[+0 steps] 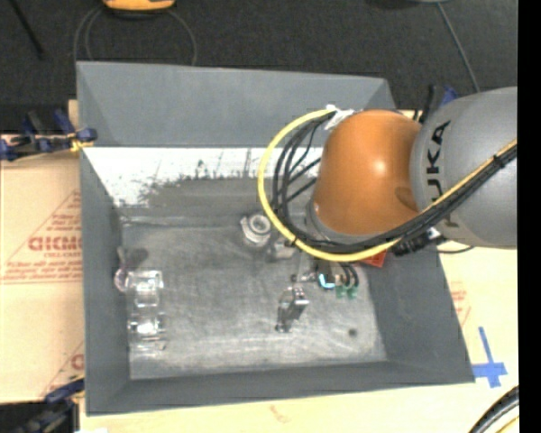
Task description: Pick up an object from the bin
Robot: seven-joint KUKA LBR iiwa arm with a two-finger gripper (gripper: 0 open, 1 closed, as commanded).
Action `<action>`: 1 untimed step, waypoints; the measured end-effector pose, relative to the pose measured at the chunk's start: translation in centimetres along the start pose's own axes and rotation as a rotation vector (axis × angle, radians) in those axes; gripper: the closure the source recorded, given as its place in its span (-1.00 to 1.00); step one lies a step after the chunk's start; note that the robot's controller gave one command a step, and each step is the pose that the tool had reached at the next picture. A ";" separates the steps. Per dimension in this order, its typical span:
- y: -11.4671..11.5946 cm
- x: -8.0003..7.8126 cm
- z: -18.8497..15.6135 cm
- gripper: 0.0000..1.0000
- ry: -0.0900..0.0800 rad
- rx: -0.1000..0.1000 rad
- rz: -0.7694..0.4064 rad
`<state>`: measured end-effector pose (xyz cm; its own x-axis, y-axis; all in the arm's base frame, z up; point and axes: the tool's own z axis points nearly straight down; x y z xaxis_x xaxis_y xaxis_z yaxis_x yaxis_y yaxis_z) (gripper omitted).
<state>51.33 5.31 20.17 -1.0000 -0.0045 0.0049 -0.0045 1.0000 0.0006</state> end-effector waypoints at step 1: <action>5.2 4.1 -3.5 -1.00 -0.007 -0.001 -0.059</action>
Offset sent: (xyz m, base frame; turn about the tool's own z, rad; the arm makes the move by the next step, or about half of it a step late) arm -0.0409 0.0489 0.0330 -0.0507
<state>47.19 10.45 23.67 -0.9980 -0.0630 -0.0022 -0.0630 0.9980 0.0018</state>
